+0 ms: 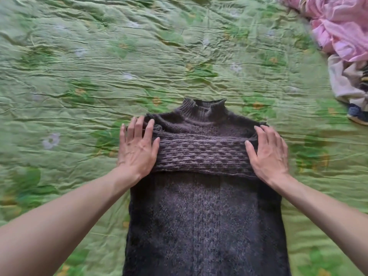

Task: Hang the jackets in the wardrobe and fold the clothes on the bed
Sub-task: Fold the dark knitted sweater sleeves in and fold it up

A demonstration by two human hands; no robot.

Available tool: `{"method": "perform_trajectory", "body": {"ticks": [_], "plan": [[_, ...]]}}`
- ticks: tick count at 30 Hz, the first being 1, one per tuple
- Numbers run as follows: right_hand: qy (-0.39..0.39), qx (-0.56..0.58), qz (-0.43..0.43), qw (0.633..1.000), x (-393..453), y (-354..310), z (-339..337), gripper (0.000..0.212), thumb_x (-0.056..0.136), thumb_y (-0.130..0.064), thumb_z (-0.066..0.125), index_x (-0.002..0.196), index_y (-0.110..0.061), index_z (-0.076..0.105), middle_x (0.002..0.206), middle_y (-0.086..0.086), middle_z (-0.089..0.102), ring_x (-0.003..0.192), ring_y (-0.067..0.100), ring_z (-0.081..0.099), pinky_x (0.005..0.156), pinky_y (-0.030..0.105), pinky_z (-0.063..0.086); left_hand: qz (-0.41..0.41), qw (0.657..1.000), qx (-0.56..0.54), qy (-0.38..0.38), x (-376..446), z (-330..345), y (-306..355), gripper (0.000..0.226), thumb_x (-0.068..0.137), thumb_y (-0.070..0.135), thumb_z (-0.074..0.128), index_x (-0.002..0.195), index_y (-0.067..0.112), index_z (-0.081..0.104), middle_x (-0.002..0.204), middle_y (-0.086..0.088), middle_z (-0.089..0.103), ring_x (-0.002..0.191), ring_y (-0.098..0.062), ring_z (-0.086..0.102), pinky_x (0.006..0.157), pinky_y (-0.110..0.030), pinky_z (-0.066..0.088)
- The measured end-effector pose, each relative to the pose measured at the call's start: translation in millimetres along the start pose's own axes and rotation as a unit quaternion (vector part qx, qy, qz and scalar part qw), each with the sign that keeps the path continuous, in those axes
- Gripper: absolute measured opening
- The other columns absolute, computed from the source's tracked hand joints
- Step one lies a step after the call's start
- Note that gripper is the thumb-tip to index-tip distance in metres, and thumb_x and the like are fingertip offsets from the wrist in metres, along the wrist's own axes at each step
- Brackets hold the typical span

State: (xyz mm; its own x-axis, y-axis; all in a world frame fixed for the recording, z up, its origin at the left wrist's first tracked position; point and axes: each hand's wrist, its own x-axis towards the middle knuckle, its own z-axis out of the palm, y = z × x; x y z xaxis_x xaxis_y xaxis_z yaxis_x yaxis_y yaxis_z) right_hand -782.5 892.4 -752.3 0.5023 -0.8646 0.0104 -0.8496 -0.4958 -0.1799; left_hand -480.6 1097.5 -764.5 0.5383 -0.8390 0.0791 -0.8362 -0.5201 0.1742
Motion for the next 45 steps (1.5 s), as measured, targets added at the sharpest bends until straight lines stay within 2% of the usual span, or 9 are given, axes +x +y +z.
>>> {"method": "perform_trajectory", "body": {"ticks": [4, 13, 18, 22, 27, 31, 34, 38, 45], "plan": [[-0.011, -0.019, -0.044, 0.999, 45.1, -18.8, 1.8, 0.056, 0.107, -0.045, 0.043, 0.154, -0.015, 0.038, 0.160, 0.009, 0.037, 0.153, 0.029, 0.026, 0.126, 0.049, 0.018, 0.180, 0.981, 0.062, 0.042, 28.5, -6.4, -2.6, 0.037, 0.103, 0.036, 0.040, 0.120, 0.008, 0.056, 0.118, -0.016, 0.051, 0.108, -0.036, 0.049, 0.094, -0.049, 0.039], [-0.105, -0.046, -0.006, 0.993, 82.3, -44.1, 19.2, 0.057, 0.104, -0.049, 0.045, 0.152, -0.019, 0.038, 0.153, 0.008, 0.042, 0.138, 0.032, 0.040, 0.117, 0.045, 0.024, 0.140, 0.989, 0.036, -0.007, 30.7, 4.5, 11.3, 0.029, 0.105, 0.030, 0.054, 0.080, 0.017, 0.055, 0.070, -0.004, 0.065, 0.055, -0.033, 0.067, 0.044, -0.031, 0.040], [-0.076, -0.078, -0.006, 0.994, 77.2, -46.1, 32.5, 0.059, 0.104, -0.048, 0.043, 0.154, -0.017, 0.033, 0.157, 0.007, 0.035, 0.139, 0.031, 0.036, 0.116, 0.044, 0.021, 0.136, 0.990, 0.016, 0.020, 49.6, 1.3, -6.5, 0.027, 0.106, 0.029, 0.052, 0.082, 0.017, 0.052, 0.075, -0.004, 0.063, 0.064, -0.031, 0.067, 0.049, -0.034, 0.040], [-0.043, -0.066, -0.014, 0.997, 75.0, -47.8, 35.2, 0.059, 0.102, -0.044, 0.050, 0.150, -0.013, 0.040, 0.152, 0.011, 0.041, 0.137, 0.033, 0.039, 0.115, 0.046, 0.024, 0.143, 0.989, 0.026, 0.036, 46.5, 10.7, -5.4, 0.015, 0.102, 0.026, 0.050, 0.100, 0.013, 0.054, 0.096, -0.011, 0.059, 0.087, -0.034, 0.059, 0.077, -0.047, 0.047], [-0.017, 0.014, -0.048, 0.999, 84.3, -49.7, 22.5, 0.045, 0.092, -0.034, 0.068, 0.128, -0.010, 0.057, 0.128, 0.014, 0.058, 0.124, 0.035, 0.049, 0.106, 0.047, 0.037, 0.072, 0.996, -0.011, -0.048, 69.5, 13.4, 5.2, 0.057, 0.097, 0.032, 0.060, 0.147, 0.009, 0.044, 0.141, -0.016, 0.049, 0.126, -0.038, 0.046, 0.106, -0.053, 0.040], [0.007, 0.110, -0.051, 0.993, 82.9, -51.2, 1.1, 0.026, 0.094, -0.030, 0.072, 0.107, -0.015, 0.056, 0.098, 0.002, 0.064, 0.094, 0.028, 0.062, 0.073, 0.040, 0.050, 0.072, 0.994, -0.069, -0.046, 79.3, -0.7, 18.1, 0.055, 0.085, 0.006, 0.067, 0.139, 0.013, 0.057, 0.128, -0.012, 0.063, 0.119, -0.035, 0.055, 0.100, -0.047, 0.043], [0.080, 0.085, -0.148, 0.982, 67.8, -40.5, -11.1, 0.021, 0.094, -0.026, 0.073, 0.104, -0.014, 0.057, 0.096, 0.004, 0.067, 0.088, 0.028, 0.065, 0.066, 0.040, 0.052, 0.135, 0.988, -0.074, 0.002, 71.8, -18.1, 16.9, 0.045, 0.075, -0.006, 0.069, 0.116, 0.013, 0.064, 0.112, -0.008, 0.063, 0.108, -0.033, 0.057, 0.093, -0.042, 0.041], [0.157, 0.034, -0.280, 0.946, 41.3, -10.2, -18.7, 0.014, 0.095, -0.020, 0.068, 0.100, -0.009, 0.059, 0.097, 0.010, 0.065, 0.089, 0.033, 0.061, 0.076, 0.044, 0.049, 0.270, 0.962, -0.028, 0.027, 47.1, -32.0, 0.7, 0.028, 0.072, -0.007, 0.058, 0.096, 0.009, 0.058, 0.098, -0.011, 0.055, 0.092, -0.035, 0.054, 0.082, -0.046, 0.044], [0.072, -0.057, -0.313, 0.945, -3.3, 20.9, -2.9, 0.025, 0.091, -0.029, 0.062, 0.108, -0.011, 0.068, 0.106, 0.008, 0.065, 0.103, 0.035, 0.062, 0.095, 0.046, 0.046, 0.304, 0.951, 0.020, -0.041, 8.1, -23.6, -21.4, 0.035, 0.082, 0.011, 0.046, 0.111, 0.010, 0.065, 0.114, -0.011, 0.058, 0.104, -0.035, 0.056, 0.089, -0.046, 0.047]]}}
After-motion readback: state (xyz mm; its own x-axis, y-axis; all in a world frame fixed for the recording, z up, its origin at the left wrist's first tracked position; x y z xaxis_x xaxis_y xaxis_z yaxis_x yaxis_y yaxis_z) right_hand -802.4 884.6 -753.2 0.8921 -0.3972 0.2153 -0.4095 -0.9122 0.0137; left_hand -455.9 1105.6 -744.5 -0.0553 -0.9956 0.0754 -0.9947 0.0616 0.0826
